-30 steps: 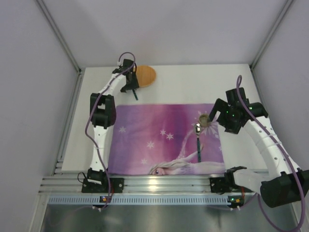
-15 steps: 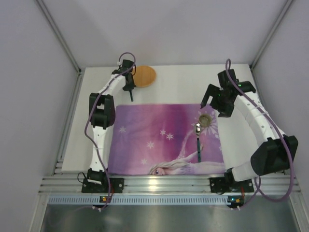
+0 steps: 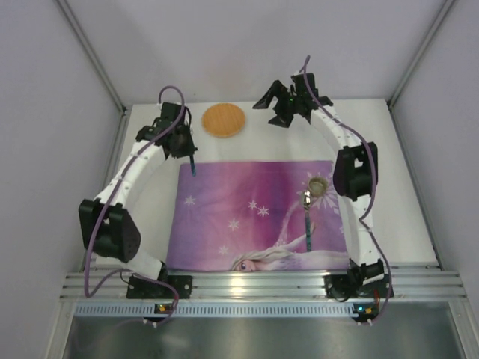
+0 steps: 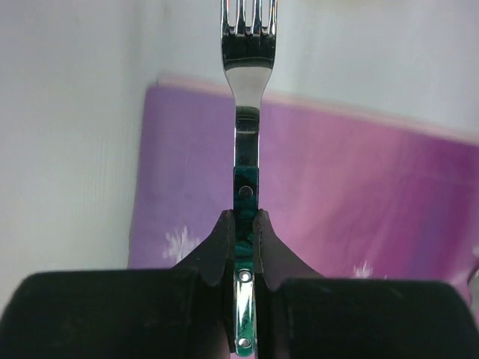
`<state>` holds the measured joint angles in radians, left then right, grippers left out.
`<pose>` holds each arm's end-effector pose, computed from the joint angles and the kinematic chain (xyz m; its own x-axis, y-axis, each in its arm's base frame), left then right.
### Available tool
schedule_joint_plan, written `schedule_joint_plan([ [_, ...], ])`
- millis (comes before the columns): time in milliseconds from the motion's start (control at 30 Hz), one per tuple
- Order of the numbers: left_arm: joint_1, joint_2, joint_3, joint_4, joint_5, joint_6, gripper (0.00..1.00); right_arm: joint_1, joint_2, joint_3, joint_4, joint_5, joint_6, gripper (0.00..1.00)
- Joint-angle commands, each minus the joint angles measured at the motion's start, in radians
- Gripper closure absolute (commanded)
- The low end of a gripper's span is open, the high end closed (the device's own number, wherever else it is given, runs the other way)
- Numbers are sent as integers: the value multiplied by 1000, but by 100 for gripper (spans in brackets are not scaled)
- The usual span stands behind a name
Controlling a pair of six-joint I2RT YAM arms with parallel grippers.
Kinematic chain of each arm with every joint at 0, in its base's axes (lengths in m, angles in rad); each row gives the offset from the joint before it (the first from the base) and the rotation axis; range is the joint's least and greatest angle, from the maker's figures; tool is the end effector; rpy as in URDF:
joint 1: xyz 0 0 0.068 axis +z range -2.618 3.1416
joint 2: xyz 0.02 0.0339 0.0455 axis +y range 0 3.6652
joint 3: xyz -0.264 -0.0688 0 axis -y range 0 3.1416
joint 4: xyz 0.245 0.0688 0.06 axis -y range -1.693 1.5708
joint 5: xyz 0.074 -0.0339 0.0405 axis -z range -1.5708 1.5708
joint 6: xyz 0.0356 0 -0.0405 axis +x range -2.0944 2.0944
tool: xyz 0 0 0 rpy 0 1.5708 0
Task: Set the dinner table for one person
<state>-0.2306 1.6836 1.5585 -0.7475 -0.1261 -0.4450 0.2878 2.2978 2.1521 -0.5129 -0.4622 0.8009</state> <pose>0.3618 -0.0803 0.3210 -0.7368 -0.2657 -0.6217 -0.1874 0.9638 -0.1898 0.5040 0.1657 0.2698 -0.8337 0.4234 -0.3545 0.0091 0.6525 0.7578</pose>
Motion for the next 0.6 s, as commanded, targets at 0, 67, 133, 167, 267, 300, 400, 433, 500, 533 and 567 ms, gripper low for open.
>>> schedule_joint_plan([
  [0,-73,-172,-262,-38,52,-92,100,40,149,104,308,-105,237,0],
  [67,-154,-238,-386,-44,40,-142,100,76,259,176,315,-84,270,0],
  [133,-252,-314,-445,-49,20,-219,100,115,326,282,341,-64,290,1],
  [167,-284,-347,-486,-55,5,-263,100,126,375,310,356,-46,317,3],
  [267,-360,-374,-531,-90,-10,-317,100,159,426,308,387,-3,337,5],
  [300,-366,-381,-538,-101,-15,-343,100,166,434,307,384,26,330,5],
  [400,-377,-422,-575,-133,-38,-376,100,185,443,284,376,95,304,7],
  [433,-378,-435,-589,-141,-41,-383,100,191,446,281,376,112,301,8],
  [500,-377,-467,-630,-145,-43,-402,100,195,456,281,375,164,299,10],
  [533,-378,-475,-643,-148,-40,-406,100,197,457,279,375,184,299,10],
  [567,-378,-487,-672,-148,-38,-411,100,198,460,278,375,204,299,11],
])
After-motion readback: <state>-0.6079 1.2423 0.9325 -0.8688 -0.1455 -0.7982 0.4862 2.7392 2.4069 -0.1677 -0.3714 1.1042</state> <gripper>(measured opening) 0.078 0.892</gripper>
